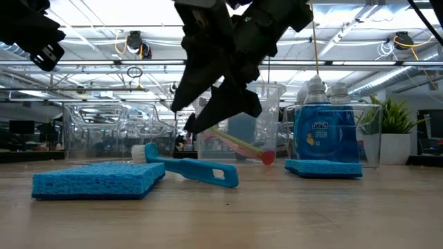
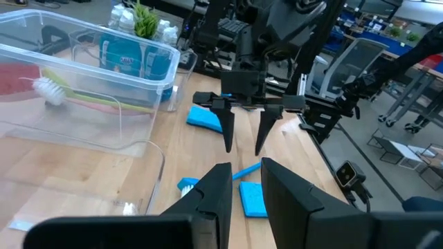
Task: Pick & Place Kitchen Sink Supplies
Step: Put the blue dishwashing brush into the middle transparent bin
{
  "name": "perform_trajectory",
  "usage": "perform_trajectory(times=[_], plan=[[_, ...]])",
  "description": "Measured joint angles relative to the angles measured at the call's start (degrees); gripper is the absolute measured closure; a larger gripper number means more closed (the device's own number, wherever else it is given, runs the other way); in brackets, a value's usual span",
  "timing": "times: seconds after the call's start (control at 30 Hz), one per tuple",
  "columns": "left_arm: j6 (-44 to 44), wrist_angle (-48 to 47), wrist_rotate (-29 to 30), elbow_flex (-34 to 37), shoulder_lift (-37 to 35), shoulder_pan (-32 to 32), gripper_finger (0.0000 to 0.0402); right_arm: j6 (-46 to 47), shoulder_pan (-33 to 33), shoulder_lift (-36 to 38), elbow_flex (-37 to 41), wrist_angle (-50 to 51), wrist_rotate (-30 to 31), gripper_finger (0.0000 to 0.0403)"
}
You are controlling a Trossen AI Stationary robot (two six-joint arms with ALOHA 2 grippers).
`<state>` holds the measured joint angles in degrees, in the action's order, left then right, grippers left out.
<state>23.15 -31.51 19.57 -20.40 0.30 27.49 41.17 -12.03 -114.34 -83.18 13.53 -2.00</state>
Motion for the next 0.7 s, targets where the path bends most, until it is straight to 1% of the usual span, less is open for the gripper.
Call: perform_trajectory(times=[0.13,0.27,0.37,0.47,0.7], plan=[[-0.12,0.04,0.0,0.0,0.0,0.0,0.0321,1.33,-0.03,-1.57,-0.01,-0.12,-0.33,0.0186],[-0.14,0.02,0.02,0.0,0.0,0.0,0.0321,2.85,-0.05,-4.73,-0.27,-0.43,-4.77,0.0186],[-0.07,0.0,0.02,0.0,0.01,-0.02,0.0321,2.98,-0.07,-6.17,-0.3,-0.19,-5.54,0.0186],[-0.05,-0.04,0.02,0.0,0.0,0.0,0.0321,3.22,0.05,-6.99,-0.42,-0.51,-5.07,0.0186],[0.06,-0.06,0.02,0.0,0.02,-0.02,0.0321,3.43,-0.09,-7.28,-0.44,1.26,-0.56,0.0201]])
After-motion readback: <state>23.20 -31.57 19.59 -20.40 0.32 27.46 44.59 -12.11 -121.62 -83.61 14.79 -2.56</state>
